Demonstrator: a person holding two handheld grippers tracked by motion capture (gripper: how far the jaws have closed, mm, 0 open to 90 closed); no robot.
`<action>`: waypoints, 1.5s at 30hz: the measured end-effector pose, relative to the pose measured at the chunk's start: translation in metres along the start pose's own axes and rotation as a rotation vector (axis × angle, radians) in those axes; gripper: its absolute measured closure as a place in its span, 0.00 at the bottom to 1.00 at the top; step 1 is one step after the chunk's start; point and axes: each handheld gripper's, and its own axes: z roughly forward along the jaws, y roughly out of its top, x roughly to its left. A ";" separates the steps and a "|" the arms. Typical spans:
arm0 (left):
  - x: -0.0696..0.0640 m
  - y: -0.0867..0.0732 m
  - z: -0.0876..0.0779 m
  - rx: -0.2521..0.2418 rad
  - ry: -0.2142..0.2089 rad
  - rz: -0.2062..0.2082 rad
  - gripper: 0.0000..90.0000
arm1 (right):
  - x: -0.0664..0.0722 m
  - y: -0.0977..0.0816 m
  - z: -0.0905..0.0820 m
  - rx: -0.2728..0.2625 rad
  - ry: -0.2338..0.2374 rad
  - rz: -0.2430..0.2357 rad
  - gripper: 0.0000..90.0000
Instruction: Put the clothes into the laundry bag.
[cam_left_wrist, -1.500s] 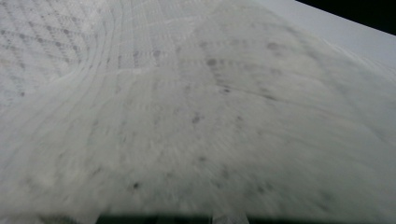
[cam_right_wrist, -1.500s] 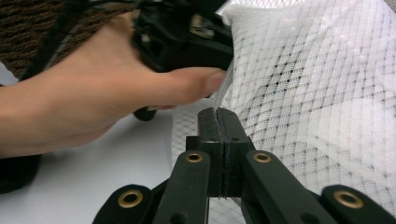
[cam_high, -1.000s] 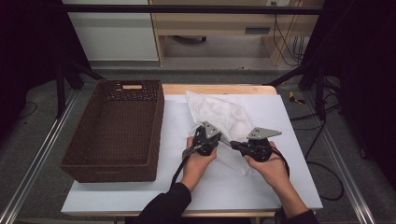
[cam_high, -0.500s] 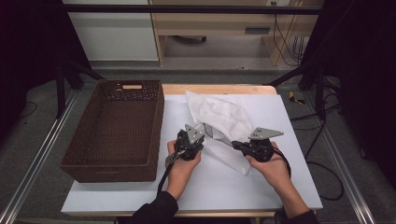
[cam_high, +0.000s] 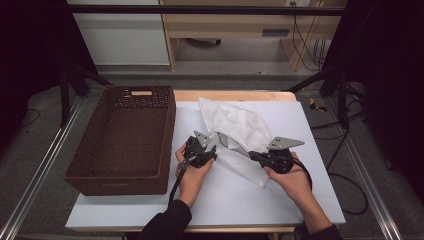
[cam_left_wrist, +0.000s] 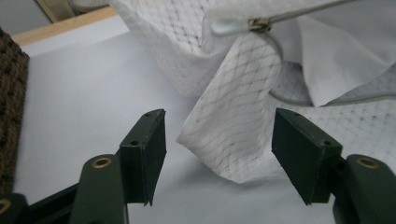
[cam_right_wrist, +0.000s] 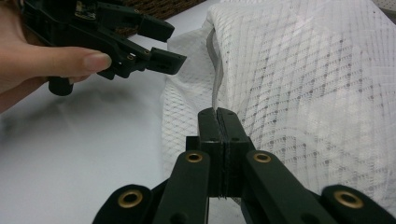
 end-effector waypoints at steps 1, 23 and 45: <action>0.001 -0.001 0.001 0.006 -0.003 -0.005 0.42 | 0.000 0.000 0.000 0.000 0.000 0.001 1.00; -0.010 -0.001 -0.041 -0.022 -0.118 0.033 0.98 | 0.000 0.000 -0.003 0.003 -0.012 -0.010 1.00; -0.008 -0.042 -0.119 0.007 -0.270 0.045 0.99 | 0.022 0.022 -0.009 0.065 -0.012 -0.152 1.00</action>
